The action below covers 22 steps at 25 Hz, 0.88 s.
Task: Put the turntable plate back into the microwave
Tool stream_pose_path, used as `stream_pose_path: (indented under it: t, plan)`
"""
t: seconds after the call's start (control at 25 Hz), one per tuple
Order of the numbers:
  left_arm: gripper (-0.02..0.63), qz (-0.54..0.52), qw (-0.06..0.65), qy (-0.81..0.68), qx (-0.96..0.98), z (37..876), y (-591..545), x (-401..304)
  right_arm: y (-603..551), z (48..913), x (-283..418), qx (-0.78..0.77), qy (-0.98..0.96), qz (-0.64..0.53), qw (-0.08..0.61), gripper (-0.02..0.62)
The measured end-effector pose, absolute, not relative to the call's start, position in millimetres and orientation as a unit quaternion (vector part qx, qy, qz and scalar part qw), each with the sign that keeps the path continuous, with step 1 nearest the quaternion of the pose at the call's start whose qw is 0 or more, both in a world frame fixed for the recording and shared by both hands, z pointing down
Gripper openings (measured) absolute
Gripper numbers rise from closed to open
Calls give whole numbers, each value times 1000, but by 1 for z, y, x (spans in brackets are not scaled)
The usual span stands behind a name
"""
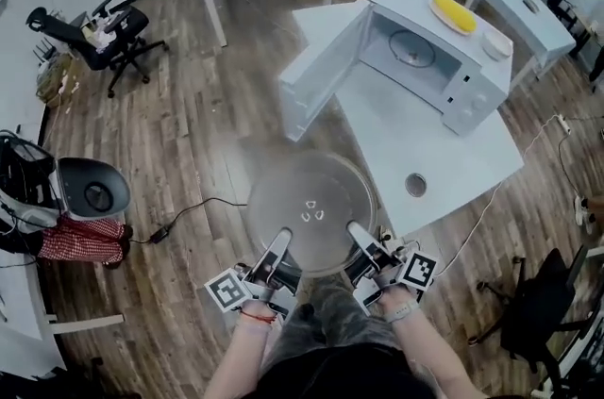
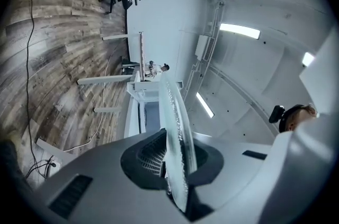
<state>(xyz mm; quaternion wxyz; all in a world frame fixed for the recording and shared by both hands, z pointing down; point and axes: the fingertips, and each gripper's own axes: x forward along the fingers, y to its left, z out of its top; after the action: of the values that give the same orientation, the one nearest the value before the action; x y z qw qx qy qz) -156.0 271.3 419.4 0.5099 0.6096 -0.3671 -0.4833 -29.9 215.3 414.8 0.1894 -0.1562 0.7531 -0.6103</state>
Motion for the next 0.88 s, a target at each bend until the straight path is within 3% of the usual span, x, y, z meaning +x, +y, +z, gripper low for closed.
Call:
stream_pose_path:
  t: [0.88]
  plan:
    - [35, -403, 571, -295, 652, 427, 67, -86, 46, 423, 51, -247, 726, -585, 265, 49]
